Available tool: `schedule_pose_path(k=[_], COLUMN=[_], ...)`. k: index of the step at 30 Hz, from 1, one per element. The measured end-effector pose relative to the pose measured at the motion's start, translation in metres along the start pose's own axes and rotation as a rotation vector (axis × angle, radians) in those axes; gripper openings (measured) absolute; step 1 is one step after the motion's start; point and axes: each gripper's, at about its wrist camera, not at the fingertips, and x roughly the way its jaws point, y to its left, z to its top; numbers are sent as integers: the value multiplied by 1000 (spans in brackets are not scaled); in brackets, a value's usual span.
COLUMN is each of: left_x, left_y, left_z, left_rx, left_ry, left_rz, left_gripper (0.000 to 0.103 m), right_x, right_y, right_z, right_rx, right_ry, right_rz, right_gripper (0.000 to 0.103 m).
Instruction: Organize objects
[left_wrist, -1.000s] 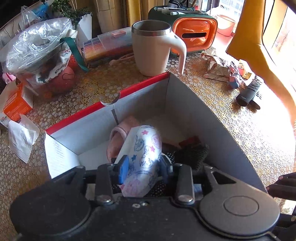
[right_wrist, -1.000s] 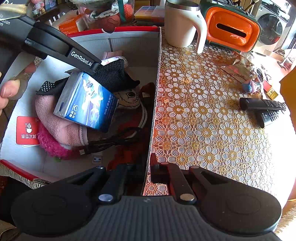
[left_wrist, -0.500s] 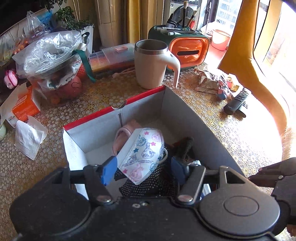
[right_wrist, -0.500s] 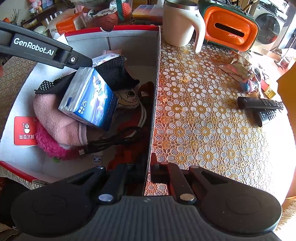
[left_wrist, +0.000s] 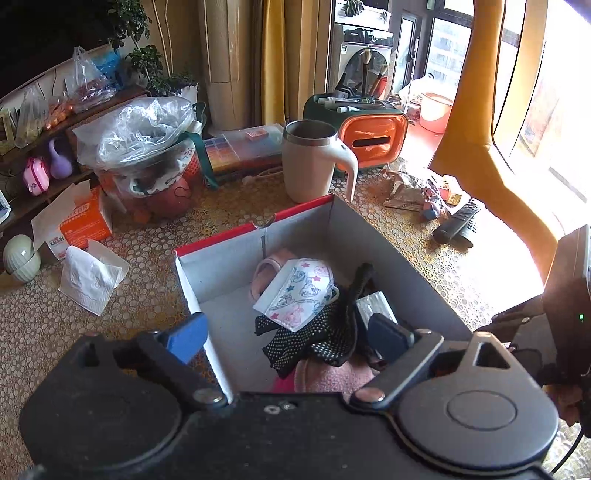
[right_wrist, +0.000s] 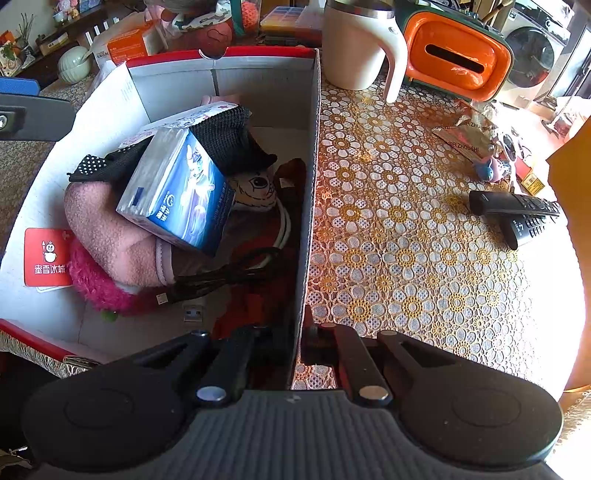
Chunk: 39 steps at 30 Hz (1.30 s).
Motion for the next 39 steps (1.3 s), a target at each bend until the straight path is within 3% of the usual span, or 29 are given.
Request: schedule_pose_path(k=[5, 13, 24, 27, 29, 31, 36, 39], left_x=[-12, -23, -44, -53, -59, -64, -76, -82], left_y=[3, 0, -3, -8, -11, -14, -20, -24], left_z=[-17, -44, -62, -66, -69, -73, -85, -92], left_rx=[-40, -85, -182, -175, -171, -172, -161, -159], left_ry=[-35, -55, -89, -117, -132, -140, -165, -183], left_rz=[-8, 0, 27, 48, 62, 71, 103, 114], left_gripper=[102, 102, 102, 102, 102, 102, 102, 102], right_x=[-9, -39, -92, -102, -107, -112, -126, -135], right_y=[1, 0, -2, 0, -1, 0, 6, 9], right_z=[-1, -4, -16, -23, -29, -35, -50, -59], right_rx=[4, 1, 48, 71, 91, 100, 82, 74], right_ry=[-14, -54, -183, -227, -255, -285, -382, -446], right_rz=[-4, 0, 49, 74, 110, 133, 154, 175], right_gripper=[4, 4, 6, 17, 37, 50, 54, 63])
